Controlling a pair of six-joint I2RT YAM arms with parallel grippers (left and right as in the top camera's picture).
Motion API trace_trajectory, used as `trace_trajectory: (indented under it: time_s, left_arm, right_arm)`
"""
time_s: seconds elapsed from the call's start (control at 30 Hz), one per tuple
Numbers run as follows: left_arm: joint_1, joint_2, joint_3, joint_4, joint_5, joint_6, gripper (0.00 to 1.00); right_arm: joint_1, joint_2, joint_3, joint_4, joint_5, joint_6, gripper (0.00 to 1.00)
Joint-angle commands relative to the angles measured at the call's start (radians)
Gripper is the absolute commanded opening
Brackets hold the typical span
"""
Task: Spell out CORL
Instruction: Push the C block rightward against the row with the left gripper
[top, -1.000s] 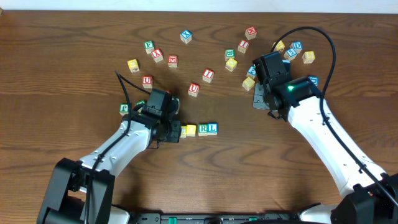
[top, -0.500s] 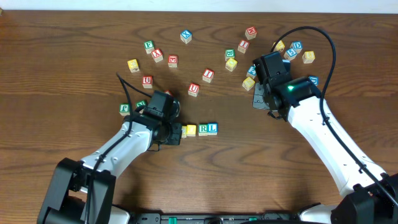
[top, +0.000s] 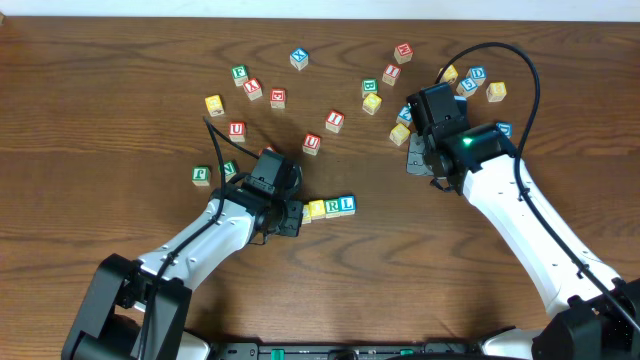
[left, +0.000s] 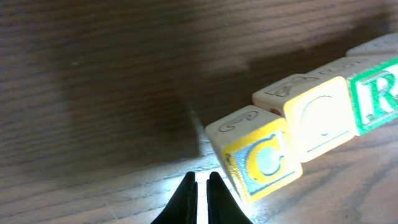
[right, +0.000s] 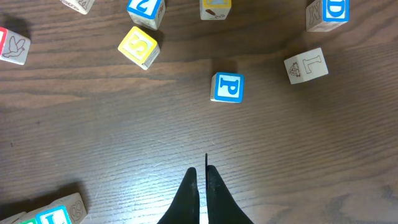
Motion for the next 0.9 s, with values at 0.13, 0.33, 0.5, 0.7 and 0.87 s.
trace_trajectory:
  time_s: [0.13,0.33,0.5,0.7,0.87]
  left_arm:
    - [-0.002,0.004,-0.008,0.005,-0.06,-0.014,0.07]
    - [-0.002,0.004,-0.008,0.012,-0.059,-0.014,0.07]
    - [-0.002,0.004,-0.008,0.012,-0.013,-0.014,0.07]
    - [-0.002,0.004,-0.008,0.011,-0.01,-0.047,0.07]
    - [-0.002,0.004,-0.008,0.011,-0.01,-0.063,0.07]
  right_arm:
    - [-0.006,-0.014,0.019,0.006,0.017,0.006,0.01]
    - [-0.006,-0.014,0.019,0.008,0.017,0.005,0.01]
    - [-0.006,-0.014,0.019,0.009,0.019,0.005,0.01]
    - [-0.006,-0.014,0.019,0.008,0.02,-0.002,0.01]
    - [-0.006,-0.014,0.019,0.007,0.02,-0.002,0.01]
